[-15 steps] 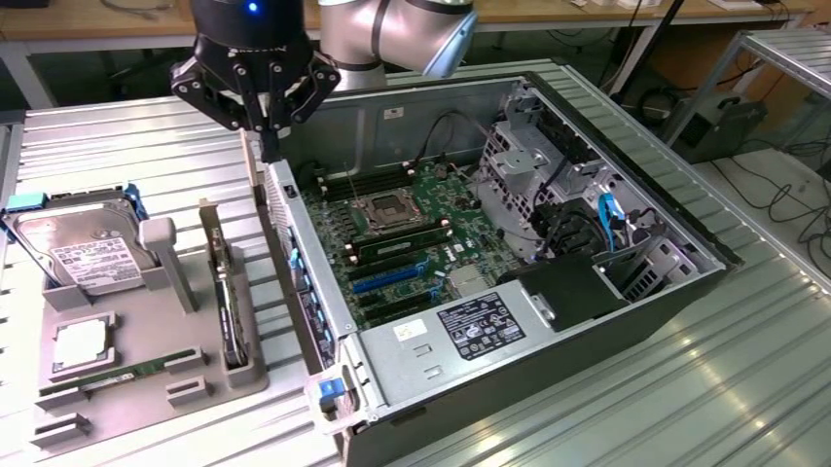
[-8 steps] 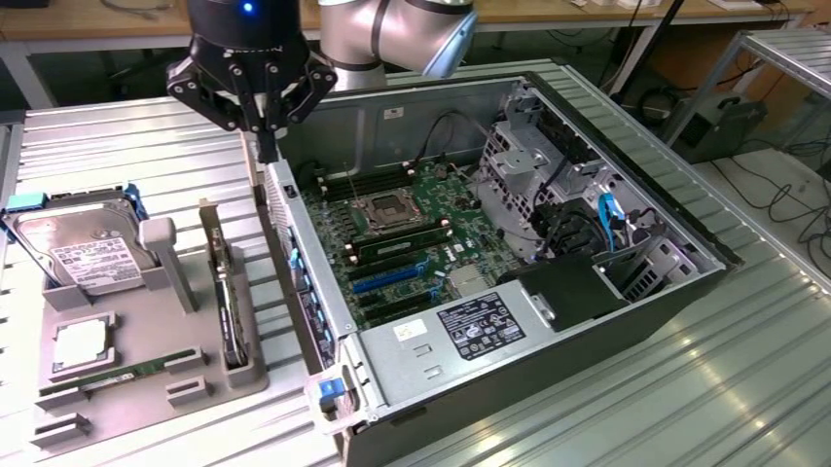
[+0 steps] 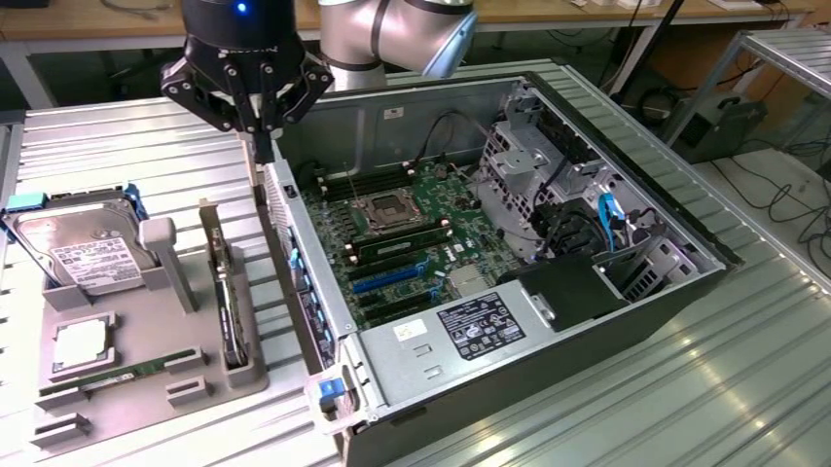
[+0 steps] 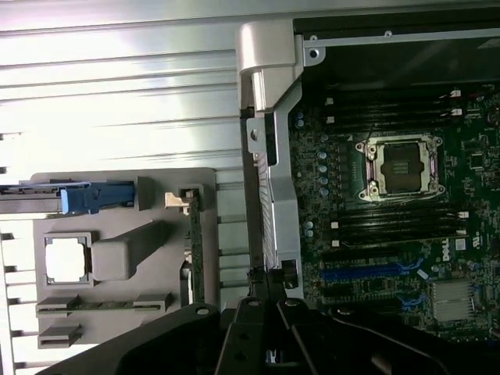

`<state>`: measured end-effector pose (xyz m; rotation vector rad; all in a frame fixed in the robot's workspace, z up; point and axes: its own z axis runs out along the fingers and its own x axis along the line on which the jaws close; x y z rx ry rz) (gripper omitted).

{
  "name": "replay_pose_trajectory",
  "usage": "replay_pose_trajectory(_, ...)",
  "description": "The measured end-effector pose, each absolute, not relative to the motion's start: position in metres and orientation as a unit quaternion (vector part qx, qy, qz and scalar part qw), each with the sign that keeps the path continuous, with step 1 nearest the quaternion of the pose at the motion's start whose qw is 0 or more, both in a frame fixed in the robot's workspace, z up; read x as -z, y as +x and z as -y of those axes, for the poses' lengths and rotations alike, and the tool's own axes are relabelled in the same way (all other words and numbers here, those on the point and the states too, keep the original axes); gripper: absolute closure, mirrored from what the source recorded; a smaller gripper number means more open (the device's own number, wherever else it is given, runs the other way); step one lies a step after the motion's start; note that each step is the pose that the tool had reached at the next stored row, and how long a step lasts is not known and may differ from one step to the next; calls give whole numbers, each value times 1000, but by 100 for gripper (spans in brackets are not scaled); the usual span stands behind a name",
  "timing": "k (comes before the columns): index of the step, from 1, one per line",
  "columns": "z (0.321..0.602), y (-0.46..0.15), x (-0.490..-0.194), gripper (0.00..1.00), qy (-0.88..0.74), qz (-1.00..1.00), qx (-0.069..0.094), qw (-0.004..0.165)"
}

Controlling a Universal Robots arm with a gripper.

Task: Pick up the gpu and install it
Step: 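Reach for the gpu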

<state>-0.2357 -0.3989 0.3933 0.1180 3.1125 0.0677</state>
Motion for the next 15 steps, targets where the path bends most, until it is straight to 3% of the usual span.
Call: replay_pose_trajectory(15,399,-242,-393,89,38,-999,-22,13)
